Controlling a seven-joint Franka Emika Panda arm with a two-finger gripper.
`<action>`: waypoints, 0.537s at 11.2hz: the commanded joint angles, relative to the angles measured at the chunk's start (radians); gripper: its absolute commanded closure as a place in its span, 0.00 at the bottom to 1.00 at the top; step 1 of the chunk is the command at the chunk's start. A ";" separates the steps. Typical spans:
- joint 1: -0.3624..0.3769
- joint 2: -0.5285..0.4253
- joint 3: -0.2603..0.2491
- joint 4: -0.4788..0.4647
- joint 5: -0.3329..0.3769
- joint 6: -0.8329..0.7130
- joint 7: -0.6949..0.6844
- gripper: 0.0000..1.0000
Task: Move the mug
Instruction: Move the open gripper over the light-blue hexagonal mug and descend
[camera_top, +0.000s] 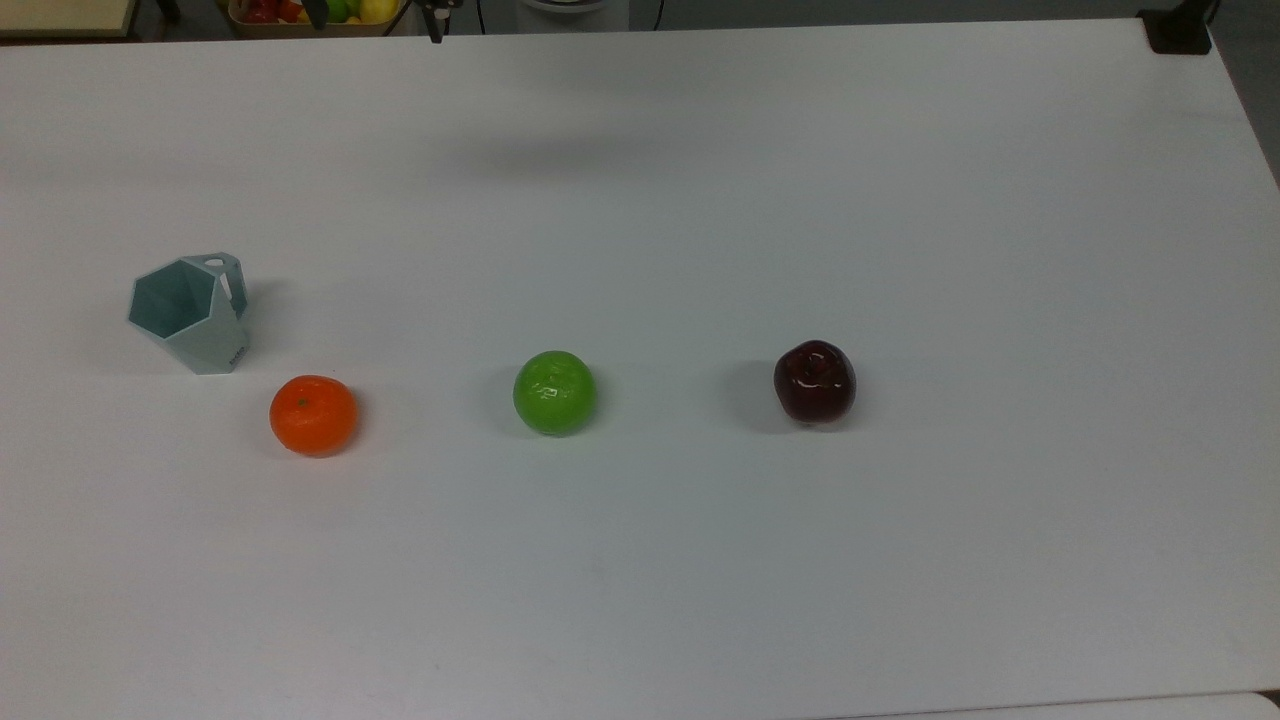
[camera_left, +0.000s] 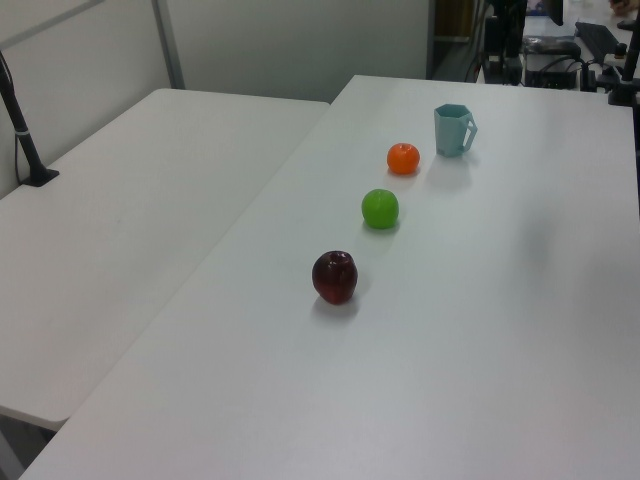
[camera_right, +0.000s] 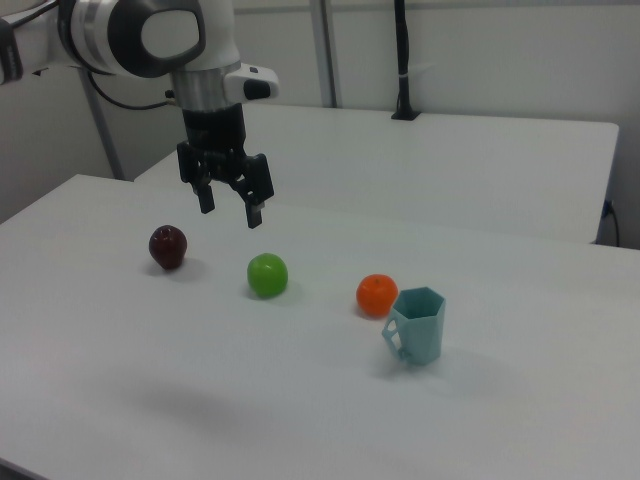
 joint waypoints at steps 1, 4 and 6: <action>0.000 -0.027 -0.001 -0.024 -0.020 -0.002 -0.013 0.00; -0.005 -0.025 -0.024 -0.018 -0.018 0.001 -0.012 0.00; -0.006 -0.019 -0.085 -0.015 -0.012 0.051 -0.015 0.00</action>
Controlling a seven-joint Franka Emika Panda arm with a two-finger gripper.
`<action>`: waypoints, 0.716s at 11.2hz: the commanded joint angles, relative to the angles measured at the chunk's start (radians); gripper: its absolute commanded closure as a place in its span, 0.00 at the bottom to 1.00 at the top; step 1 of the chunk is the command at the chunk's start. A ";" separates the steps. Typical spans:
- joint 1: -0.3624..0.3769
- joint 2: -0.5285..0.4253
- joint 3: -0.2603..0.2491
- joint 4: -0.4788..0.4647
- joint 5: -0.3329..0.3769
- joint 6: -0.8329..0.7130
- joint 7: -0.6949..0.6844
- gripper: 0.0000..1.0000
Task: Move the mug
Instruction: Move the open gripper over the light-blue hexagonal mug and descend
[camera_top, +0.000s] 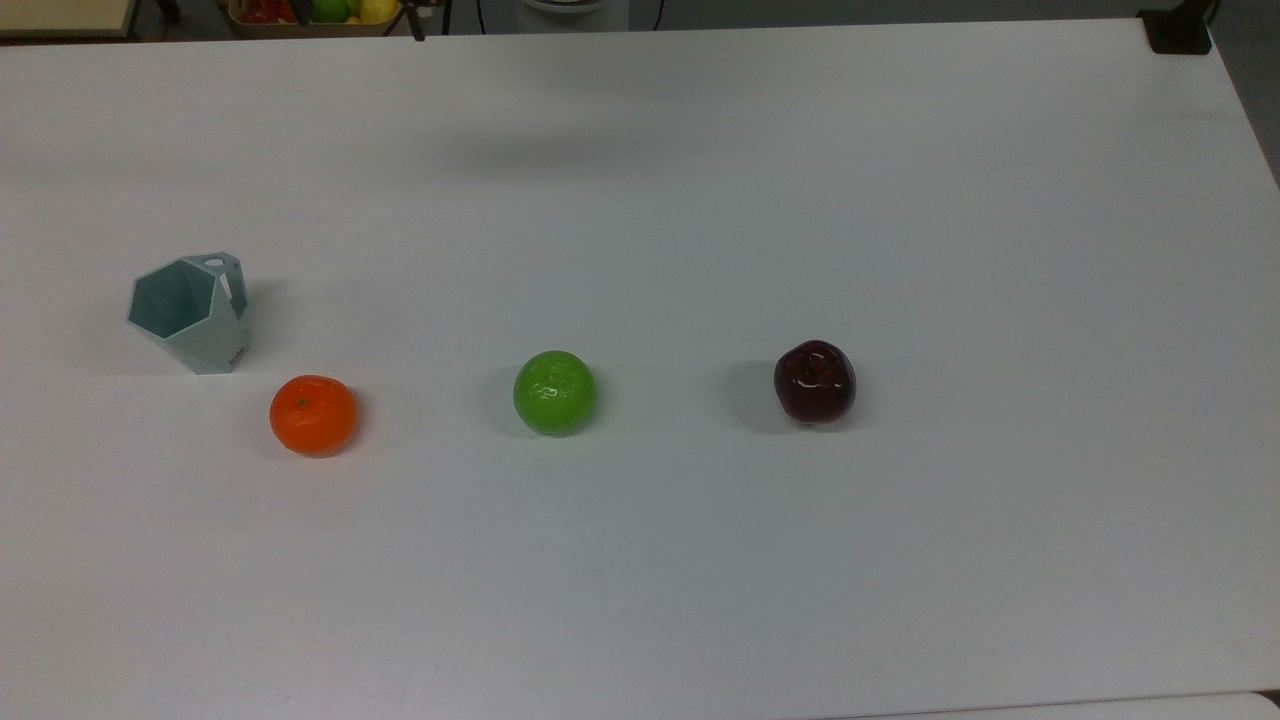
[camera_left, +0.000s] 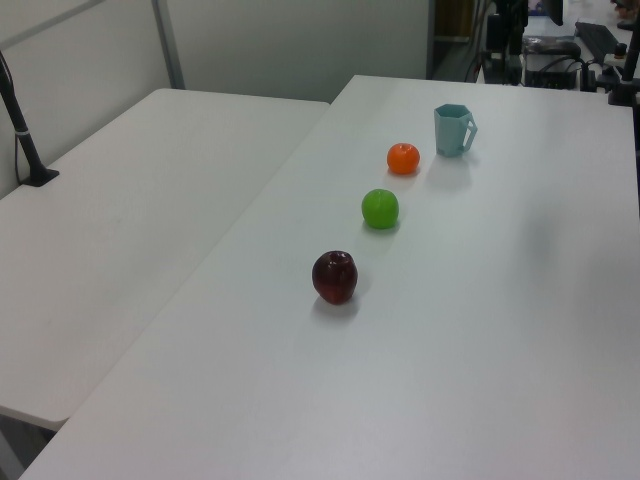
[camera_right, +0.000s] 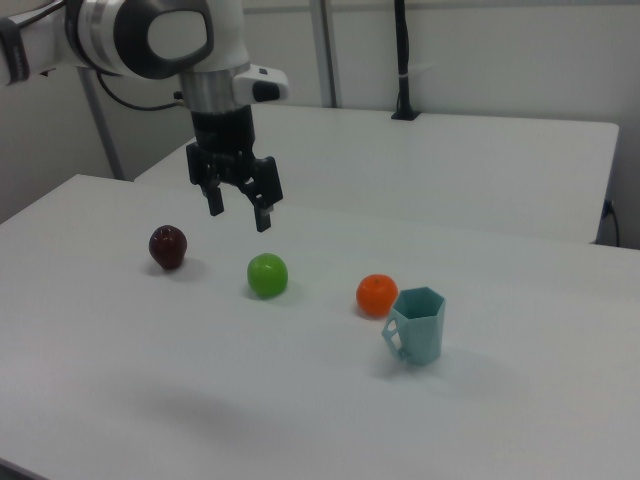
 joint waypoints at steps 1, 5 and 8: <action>-0.001 -0.015 -0.086 -0.016 -0.009 0.096 -0.029 0.00; -0.055 0.137 -0.134 -0.065 -0.013 0.364 -0.038 0.00; -0.096 0.208 -0.154 -0.115 -0.001 0.497 -0.093 0.00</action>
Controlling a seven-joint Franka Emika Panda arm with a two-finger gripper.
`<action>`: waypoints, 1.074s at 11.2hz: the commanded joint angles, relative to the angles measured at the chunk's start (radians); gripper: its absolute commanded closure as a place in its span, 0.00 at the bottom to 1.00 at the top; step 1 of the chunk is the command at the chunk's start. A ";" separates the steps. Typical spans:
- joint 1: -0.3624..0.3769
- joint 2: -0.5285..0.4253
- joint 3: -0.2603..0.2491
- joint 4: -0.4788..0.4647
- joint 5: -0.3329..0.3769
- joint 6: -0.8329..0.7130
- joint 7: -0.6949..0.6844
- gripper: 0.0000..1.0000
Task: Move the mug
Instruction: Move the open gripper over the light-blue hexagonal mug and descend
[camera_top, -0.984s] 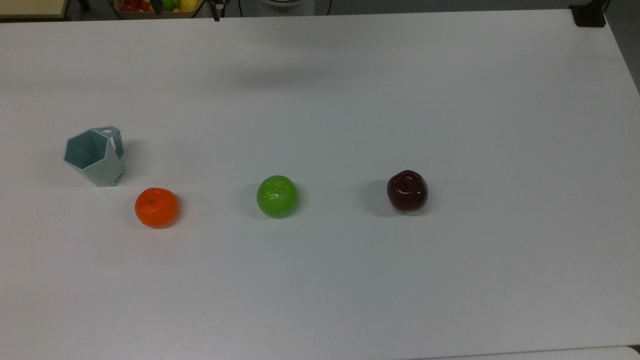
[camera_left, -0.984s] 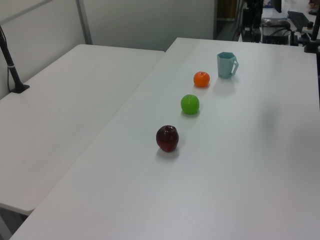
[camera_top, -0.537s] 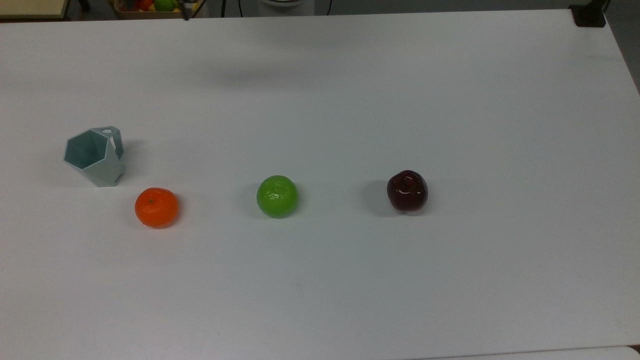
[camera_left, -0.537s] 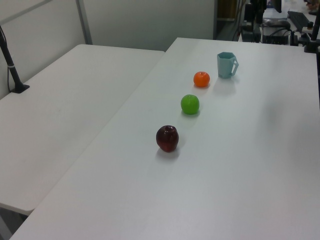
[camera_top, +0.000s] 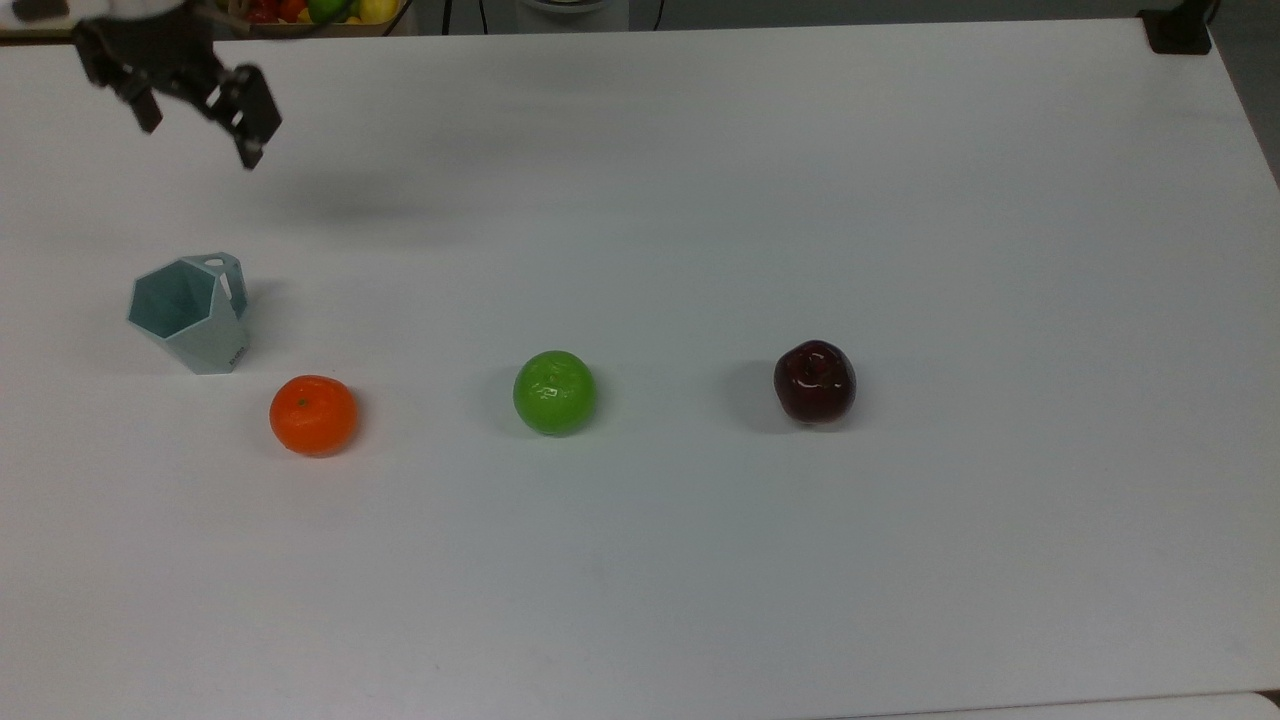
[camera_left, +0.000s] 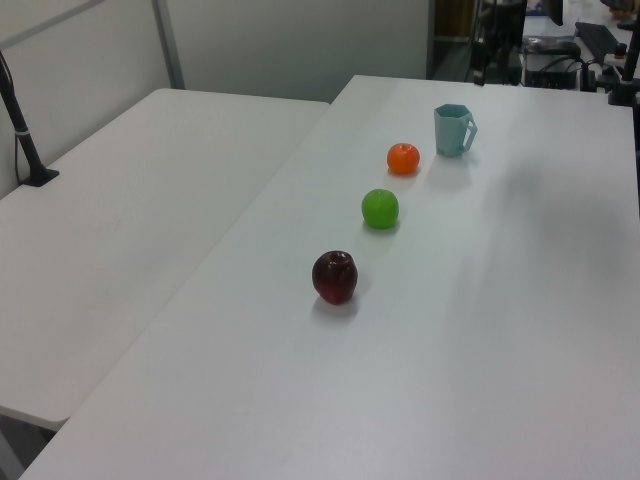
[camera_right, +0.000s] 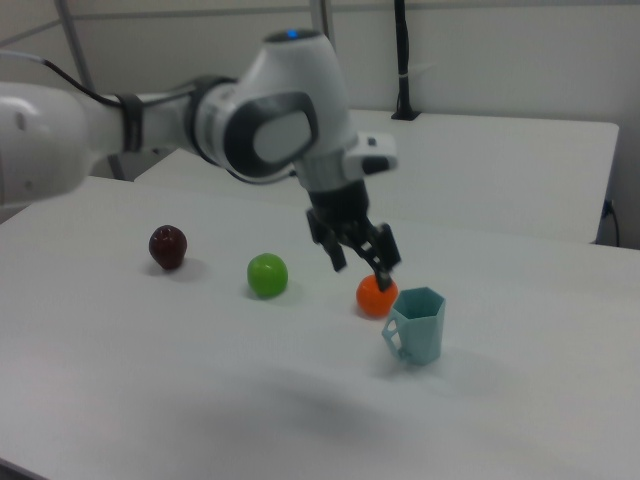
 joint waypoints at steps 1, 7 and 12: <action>-0.019 0.056 -0.014 -0.047 0.013 0.111 -0.080 0.00; -0.053 0.156 -0.011 -0.064 0.183 0.252 -0.095 0.00; -0.050 0.183 -0.007 -0.068 0.183 0.272 -0.095 0.07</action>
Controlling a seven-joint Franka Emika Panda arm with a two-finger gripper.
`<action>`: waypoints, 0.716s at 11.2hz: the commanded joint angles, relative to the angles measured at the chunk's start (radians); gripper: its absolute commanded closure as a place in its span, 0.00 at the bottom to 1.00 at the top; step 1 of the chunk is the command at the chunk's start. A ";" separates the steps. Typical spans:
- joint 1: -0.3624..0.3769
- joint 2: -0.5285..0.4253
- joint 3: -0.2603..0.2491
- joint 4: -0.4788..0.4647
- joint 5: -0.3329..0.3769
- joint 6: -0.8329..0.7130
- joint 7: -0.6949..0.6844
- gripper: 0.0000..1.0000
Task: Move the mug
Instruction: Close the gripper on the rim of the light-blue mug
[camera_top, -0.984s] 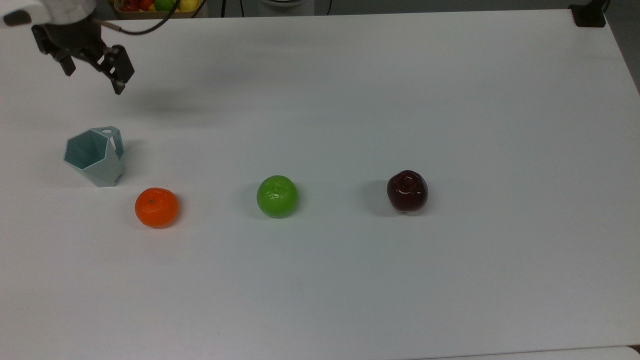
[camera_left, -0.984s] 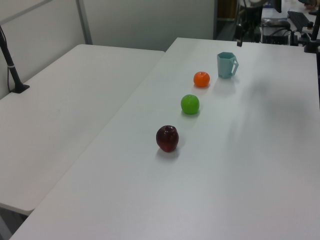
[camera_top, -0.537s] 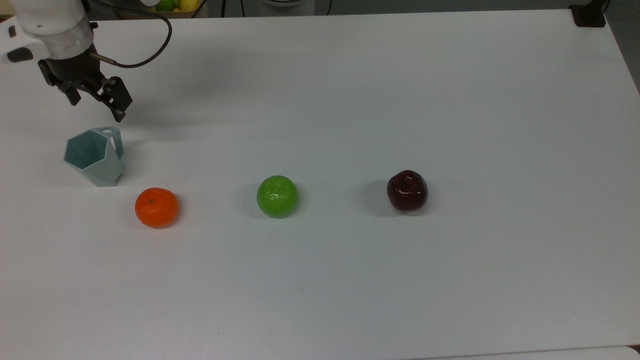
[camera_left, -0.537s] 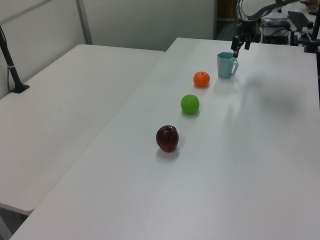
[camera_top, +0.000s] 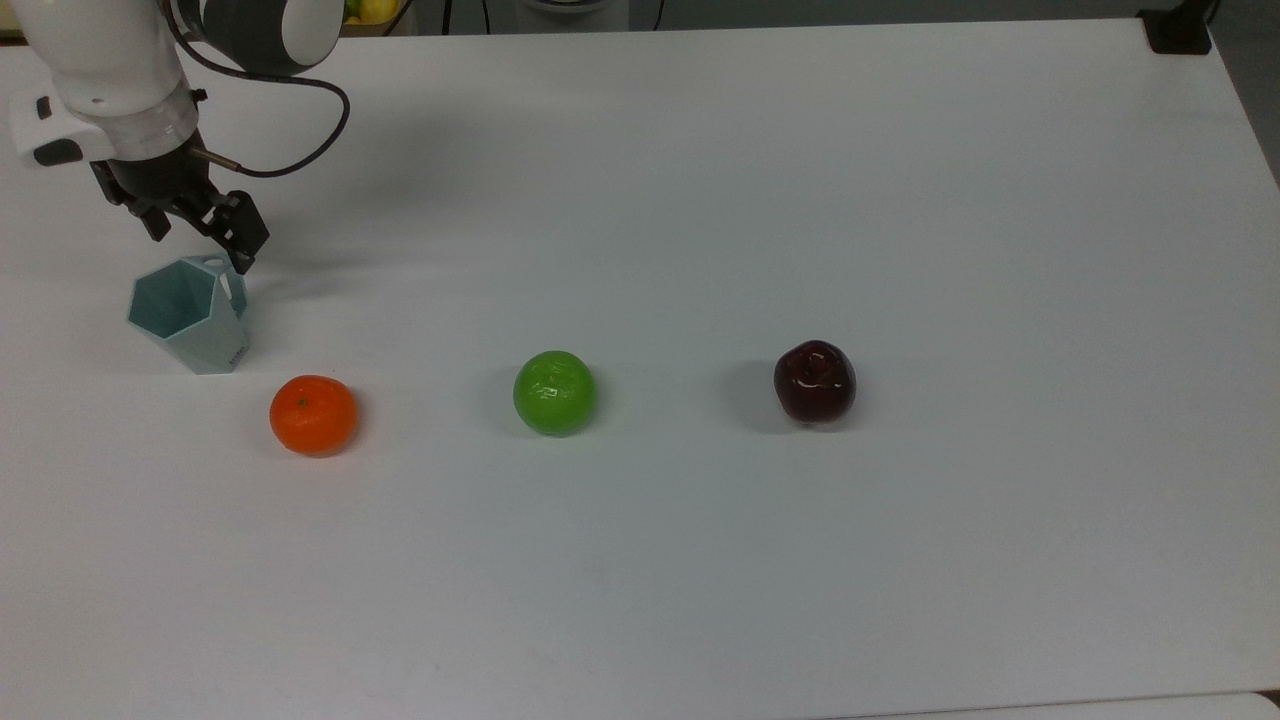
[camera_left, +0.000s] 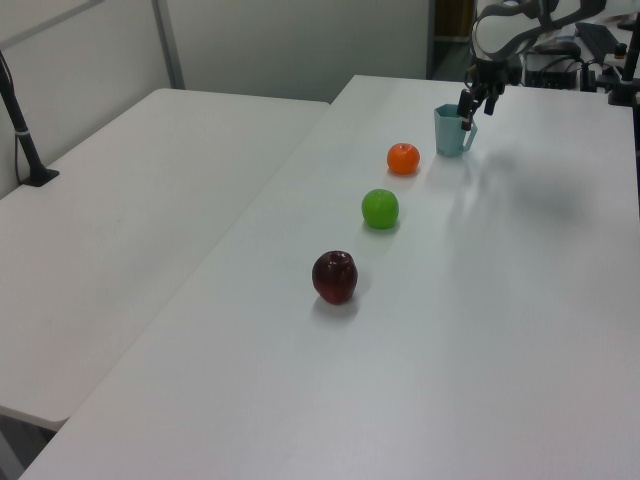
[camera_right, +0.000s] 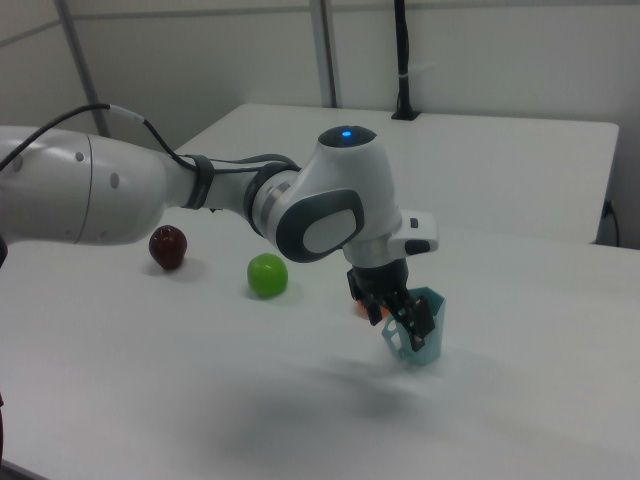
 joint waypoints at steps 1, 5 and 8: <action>0.014 0.003 0.002 -0.028 0.022 0.055 -0.008 0.07; 0.019 0.012 0.005 -0.029 0.022 0.068 0.009 0.32; 0.019 0.012 0.008 -0.031 0.022 0.068 0.009 0.66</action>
